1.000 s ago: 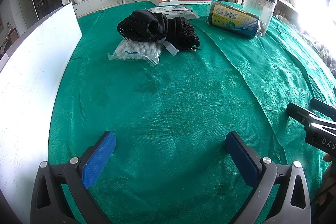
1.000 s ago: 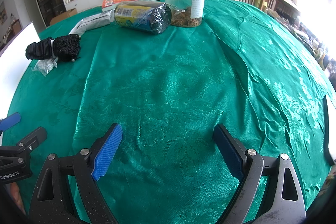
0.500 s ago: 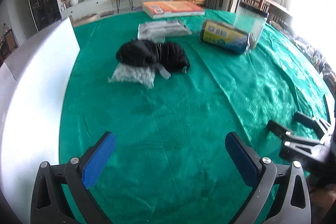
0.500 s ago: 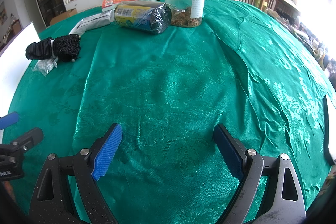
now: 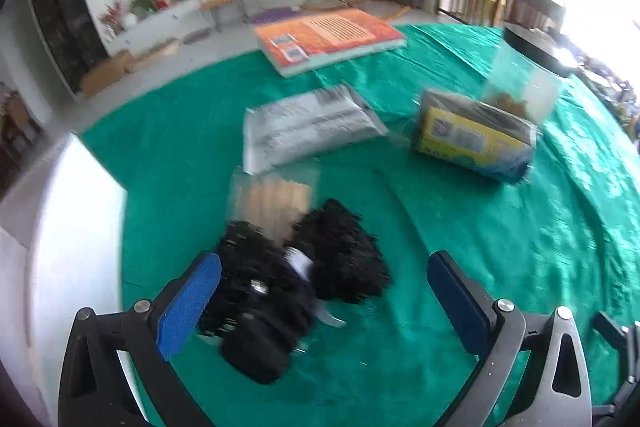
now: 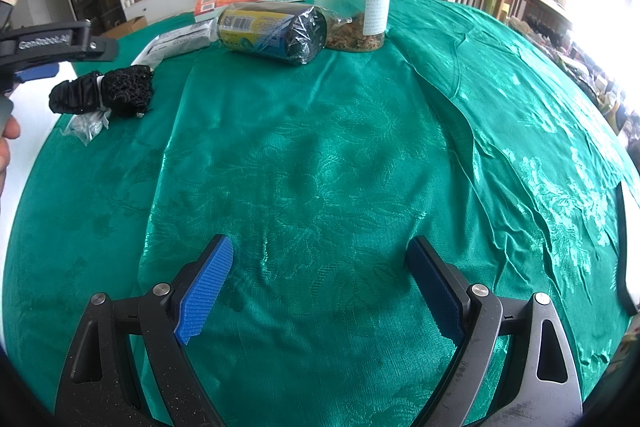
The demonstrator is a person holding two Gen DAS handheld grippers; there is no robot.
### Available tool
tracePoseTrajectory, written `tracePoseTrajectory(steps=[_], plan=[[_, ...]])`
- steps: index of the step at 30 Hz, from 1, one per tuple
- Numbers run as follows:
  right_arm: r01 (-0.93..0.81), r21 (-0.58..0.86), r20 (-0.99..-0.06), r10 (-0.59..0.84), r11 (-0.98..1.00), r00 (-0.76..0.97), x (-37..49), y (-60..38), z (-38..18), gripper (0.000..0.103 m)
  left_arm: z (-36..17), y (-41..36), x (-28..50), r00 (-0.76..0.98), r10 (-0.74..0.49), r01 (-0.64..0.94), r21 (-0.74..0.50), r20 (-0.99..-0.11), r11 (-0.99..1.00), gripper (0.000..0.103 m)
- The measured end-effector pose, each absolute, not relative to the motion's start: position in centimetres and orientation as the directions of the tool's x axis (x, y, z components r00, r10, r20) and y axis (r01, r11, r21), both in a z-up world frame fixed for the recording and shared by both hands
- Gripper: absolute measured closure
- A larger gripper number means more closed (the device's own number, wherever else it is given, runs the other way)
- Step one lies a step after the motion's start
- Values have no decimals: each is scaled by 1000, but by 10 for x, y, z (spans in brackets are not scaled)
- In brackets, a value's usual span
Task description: Organize soft objects
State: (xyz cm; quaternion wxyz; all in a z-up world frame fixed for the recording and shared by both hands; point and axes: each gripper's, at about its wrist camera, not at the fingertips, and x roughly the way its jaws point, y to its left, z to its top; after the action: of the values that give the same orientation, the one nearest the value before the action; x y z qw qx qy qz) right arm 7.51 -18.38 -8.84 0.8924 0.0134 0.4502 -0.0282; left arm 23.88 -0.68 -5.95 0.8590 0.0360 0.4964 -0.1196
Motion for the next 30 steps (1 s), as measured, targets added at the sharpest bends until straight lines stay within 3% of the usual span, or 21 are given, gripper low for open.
tracePoseTrajectory(steps=[2,4,13,19,26,30], plan=[[63,-1,-804,-38,998,593,75,-184,-88,12,-59,-12,220,353,-375,345,-253,-857,904,1],[63,-1,-804,-38,998,593,75,-184,-88,12,-50,-13,190,351,-445,385,-306,-824,871,1],[63,-1,-804,-38,998,593,75,-184,-88,12,-40,29,164,512,-234,166,-172,-827,971,1],[54,23,-806,-13,998,592,75,-183,-86,12,-10,48,134,573,-258,143,-215,-778,966,1],[-132,278,-740,300,952,602,114,-125,-50,12,31,77,93,680,-217,106,-200,-701,974,1],[-230,304,-796,379,924,471,169,-61,-68,13,41,95,82,708,-190,71,-199,-680,977,1]])
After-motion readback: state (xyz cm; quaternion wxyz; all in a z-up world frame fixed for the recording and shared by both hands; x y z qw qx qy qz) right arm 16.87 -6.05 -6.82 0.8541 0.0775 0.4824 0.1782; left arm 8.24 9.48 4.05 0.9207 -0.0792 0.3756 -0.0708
